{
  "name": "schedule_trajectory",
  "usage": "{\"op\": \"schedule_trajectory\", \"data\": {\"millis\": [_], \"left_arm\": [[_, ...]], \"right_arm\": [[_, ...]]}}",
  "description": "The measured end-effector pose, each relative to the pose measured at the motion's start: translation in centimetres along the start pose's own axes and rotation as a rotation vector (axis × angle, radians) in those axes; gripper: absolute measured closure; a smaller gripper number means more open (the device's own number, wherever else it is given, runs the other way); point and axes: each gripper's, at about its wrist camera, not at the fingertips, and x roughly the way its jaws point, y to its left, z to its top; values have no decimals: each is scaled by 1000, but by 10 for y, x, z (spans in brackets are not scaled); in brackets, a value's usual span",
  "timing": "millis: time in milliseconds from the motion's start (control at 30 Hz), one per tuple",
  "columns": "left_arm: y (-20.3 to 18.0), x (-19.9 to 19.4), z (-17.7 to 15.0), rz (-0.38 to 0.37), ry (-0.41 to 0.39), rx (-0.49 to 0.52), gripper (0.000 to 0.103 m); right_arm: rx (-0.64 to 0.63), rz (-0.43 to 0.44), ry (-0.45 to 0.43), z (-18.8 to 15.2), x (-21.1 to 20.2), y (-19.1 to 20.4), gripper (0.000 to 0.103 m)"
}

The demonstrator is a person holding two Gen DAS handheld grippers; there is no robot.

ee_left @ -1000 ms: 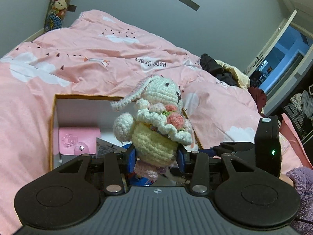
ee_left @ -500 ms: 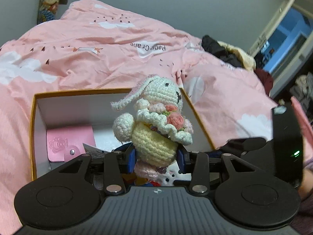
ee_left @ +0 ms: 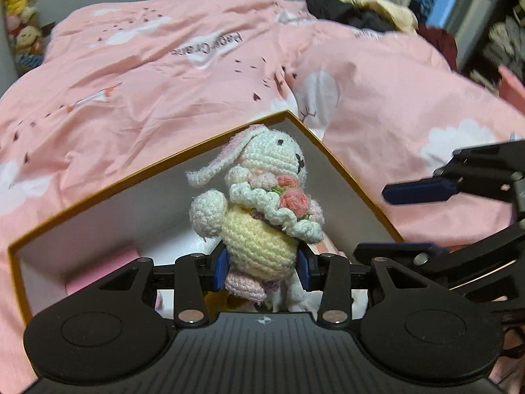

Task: Organize objects
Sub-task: 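Lower the striped-hat plush into the box while the left gripper lowers the bunny in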

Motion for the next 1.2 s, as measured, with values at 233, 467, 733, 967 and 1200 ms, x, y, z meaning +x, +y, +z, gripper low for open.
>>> {"op": "schedule_trajectory", "data": {"millis": [233,467,733,967,1200], "left_arm": [[-6,35,12,-6,62,-16,56],[-5,52,10,24,87,-41,50],[0,43,4,23,63,-70,45],[9,8,-6,5,-37,-156,41],[3,-36,-24,-1,-109,-161,45]], "right_arm": [[100,9,-12,-2,5,-18,49],[148,10,-15,-5,14,-25,49],[135,-5,-20,-8,15,-21,49],[117,-14,-41,-6,10,-17,50],[100,-11,-46,-7,8,-3,56]]}}
